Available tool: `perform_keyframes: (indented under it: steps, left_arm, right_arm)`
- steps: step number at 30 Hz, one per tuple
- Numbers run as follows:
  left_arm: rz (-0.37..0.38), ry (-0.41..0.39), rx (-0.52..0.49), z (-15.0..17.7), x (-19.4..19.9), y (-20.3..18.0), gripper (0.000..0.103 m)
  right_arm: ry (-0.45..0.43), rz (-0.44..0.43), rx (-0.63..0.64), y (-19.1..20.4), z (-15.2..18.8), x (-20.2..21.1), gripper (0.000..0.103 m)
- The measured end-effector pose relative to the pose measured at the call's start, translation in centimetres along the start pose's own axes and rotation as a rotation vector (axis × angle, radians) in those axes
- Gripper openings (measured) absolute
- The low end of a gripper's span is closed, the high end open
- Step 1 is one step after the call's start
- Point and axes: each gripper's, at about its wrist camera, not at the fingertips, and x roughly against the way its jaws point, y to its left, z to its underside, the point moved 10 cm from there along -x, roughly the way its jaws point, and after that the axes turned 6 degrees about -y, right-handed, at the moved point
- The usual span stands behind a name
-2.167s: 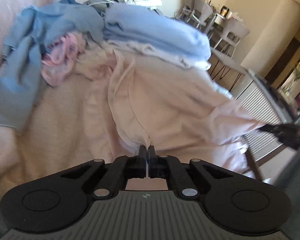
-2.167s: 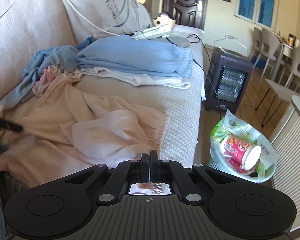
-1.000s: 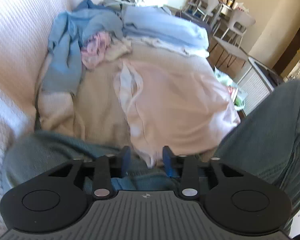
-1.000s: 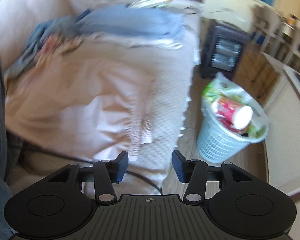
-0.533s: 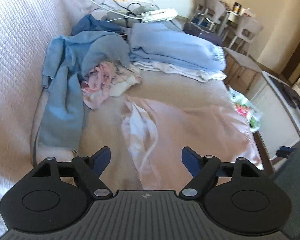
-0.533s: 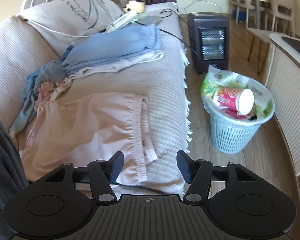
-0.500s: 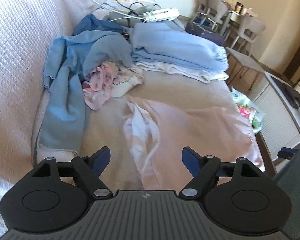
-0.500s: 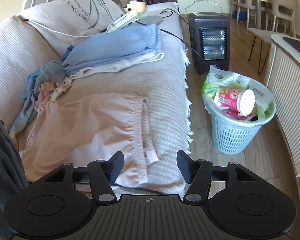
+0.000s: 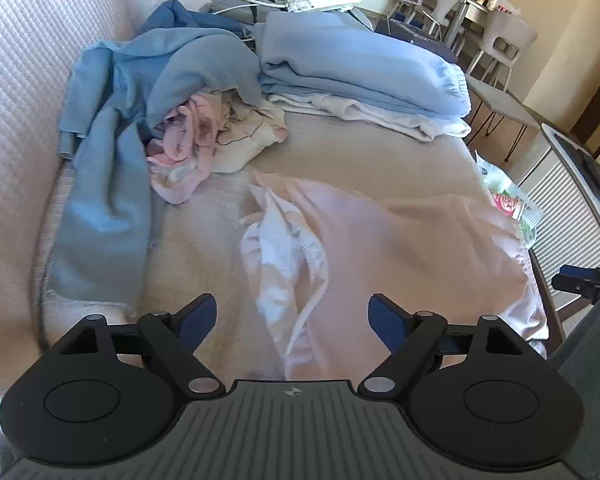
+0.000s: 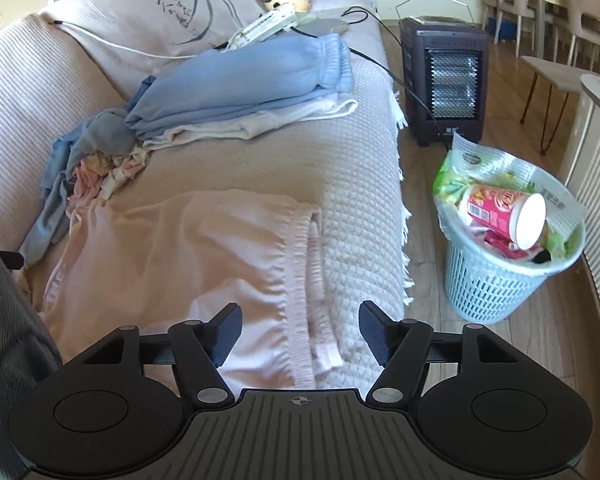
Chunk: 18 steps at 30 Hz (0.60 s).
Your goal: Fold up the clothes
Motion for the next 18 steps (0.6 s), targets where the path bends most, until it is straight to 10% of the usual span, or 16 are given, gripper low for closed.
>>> perform_keyframes:
  steps: [18]
  left_arm:
    - [0.029,-0.050,0.049,-2.4,-5.8,0.7,0.085]
  right_arm:
    - [0.000,-0.045,0.000,-1.0,-4.3,-6.5,0.066]
